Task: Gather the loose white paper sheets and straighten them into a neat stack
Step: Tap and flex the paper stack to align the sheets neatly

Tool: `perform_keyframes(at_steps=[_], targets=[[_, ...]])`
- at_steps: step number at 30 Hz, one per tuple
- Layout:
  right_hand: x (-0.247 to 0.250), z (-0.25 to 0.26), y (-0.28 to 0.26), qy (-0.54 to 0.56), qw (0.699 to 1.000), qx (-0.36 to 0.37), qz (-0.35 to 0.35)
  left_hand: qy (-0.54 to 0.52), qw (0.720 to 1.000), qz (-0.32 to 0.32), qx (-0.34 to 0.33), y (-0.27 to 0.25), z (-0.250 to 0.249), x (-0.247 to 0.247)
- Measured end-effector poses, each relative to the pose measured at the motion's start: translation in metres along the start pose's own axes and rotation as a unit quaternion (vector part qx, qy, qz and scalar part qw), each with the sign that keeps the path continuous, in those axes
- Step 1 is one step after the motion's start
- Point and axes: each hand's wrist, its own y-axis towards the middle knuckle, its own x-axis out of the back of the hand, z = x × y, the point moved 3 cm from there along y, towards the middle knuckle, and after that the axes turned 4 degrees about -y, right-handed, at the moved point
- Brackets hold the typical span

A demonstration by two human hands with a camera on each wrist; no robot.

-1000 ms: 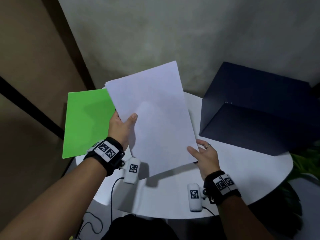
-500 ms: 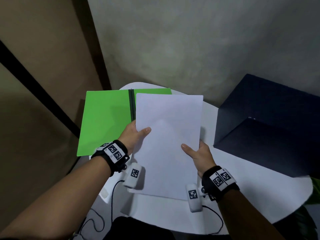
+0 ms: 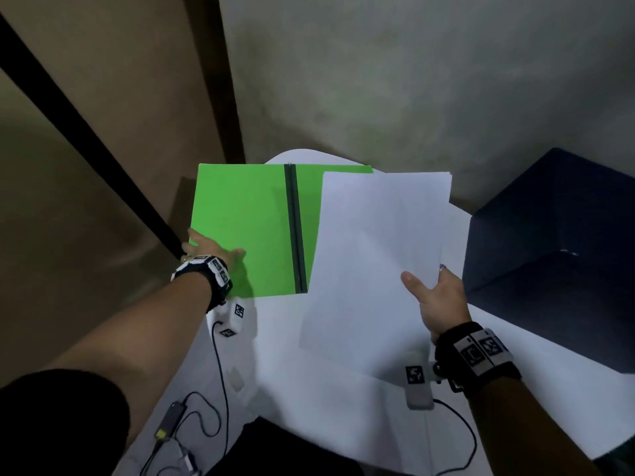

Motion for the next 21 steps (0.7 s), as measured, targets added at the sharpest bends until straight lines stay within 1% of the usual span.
perform_keyframes(at_steps=[2, 4, 7, 9, 10, 11, 12, 15, 17, 19, 21], targets=[[0.006, 0.006, -0.004, -0.004, 1.0, 0.005, -0.021, 0.043, 0.999, -0.003, 0.012, 0.007, 0.004, -0.001], [0.012, 0.007, -0.007, 0.002, 0.999, 0.002, -0.042, 0.026, 0.999, -0.018, -0.013, 0.006, -0.001, 0.007], [0.019, 0.012, -0.013, 0.031, 0.998, -0.008, -0.055, 0.021, 0.994, -0.037, -0.098, 0.0, -0.012, 0.026], [0.016, 0.024, -0.022, 0.064, 0.996, -0.023, -0.054, 0.045, 0.985, -0.034, -0.164, -0.007, -0.02, 0.037], [0.015, 0.021, -0.021, 0.075, 0.996, -0.039, -0.042, 0.062, 0.979, -0.031, -0.192, -0.013, -0.023, 0.041], [0.017, 0.012, -0.017, 0.076, 0.995, -0.05, -0.032, 0.081, 0.973, -0.029, -0.216, -0.02, -0.025, 0.044], [0.019, -0.002, -0.013, 0.083, 0.994, -0.067, -0.039, 0.096, 0.968, -0.028, -0.231, -0.028, -0.026, 0.048], [0.02, -0.047, -0.001, 0.082, 0.99, -0.098, -0.051, 0.112, 0.964, -0.018, -0.242, -0.052, -0.026, 0.053], [0.016, -0.071, 0.001, 0.084, 0.987, -0.133, -0.039, 0.118, 0.958, -0.017, -0.261, -0.068, -0.025, 0.056], [0.01, -0.095, -0.002, 0.068, 0.978, -0.193, -0.032, 0.116, 0.951, -0.019, -0.286, -0.082, -0.027, 0.06], [0.005, -0.126, -0.005, 0.059, 0.964, -0.26, -0.023, 0.128, 0.947, -0.024, -0.294, -0.096, -0.03, 0.064]])
